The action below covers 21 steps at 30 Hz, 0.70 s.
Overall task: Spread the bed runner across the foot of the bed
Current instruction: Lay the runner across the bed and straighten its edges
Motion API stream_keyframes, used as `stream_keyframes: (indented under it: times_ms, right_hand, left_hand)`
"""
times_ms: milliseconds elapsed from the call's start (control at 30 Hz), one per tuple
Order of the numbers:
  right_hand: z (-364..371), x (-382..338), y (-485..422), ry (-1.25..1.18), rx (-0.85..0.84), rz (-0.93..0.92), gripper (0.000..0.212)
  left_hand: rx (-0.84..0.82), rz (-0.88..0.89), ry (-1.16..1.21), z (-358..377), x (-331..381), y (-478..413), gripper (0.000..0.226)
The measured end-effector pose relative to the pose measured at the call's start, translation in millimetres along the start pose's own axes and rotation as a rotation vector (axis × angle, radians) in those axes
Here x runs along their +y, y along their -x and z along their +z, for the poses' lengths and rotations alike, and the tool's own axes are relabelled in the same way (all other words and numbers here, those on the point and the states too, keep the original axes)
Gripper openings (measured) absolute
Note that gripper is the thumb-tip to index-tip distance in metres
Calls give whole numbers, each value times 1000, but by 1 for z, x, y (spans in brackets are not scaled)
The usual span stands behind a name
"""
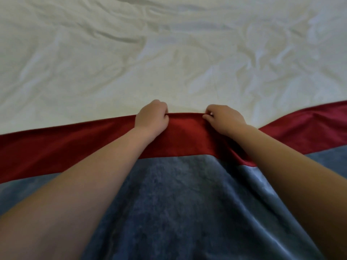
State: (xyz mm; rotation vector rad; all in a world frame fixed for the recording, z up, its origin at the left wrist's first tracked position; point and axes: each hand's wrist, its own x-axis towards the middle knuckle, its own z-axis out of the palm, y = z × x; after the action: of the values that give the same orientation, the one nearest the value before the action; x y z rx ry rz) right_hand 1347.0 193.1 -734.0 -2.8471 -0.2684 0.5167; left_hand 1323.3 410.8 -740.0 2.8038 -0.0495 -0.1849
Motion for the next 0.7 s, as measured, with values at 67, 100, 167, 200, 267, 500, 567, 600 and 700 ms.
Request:
stream_keyframes:
  times_ms: [67, 100, 167, 200, 267, 500, 567, 600, 700]
  right_hand:
    - [-5, 7, 6, -54, -11, 30, 24]
    - [-6, 11, 9, -81, -13, 41, 24]
    - [-6, 17, 14, -120, -36, 48, 23]
    - [-5, 18, 16, -116, -51, 44, 22]
    - [-7, 20, 16, -75, -20, 38, 21]
    - [-17, 34, -12, -158, -81, -23, 29]
    - [-24, 51, -8, -268, -218, -28, 35]
    - [-28, 62, -3, -318, -295, -18, 34]
    - [-42, 98, 9, -214, -397, -59, 17]
  left_hand:
    - [-31, 57, 16, 5, 14, -1, 18]
    - [-41, 85, 24, 8, 22, -2, 19]
    - [-54, 130, 38, 13, 37, -4, 20]
    - [-57, 147, 39, 16, 44, -6, 19]
    - [-52, 150, 17, 18, 53, -10, 18]
    - [-30, 30, 8, 22, 64, -22, 18]
    - [-46, 41, 41, 24, 70, -20, 19]
    - [-55, 52, 55, 26, 74, -20, 18]
    - [-85, 95, 88, 31, 95, -20, 18]
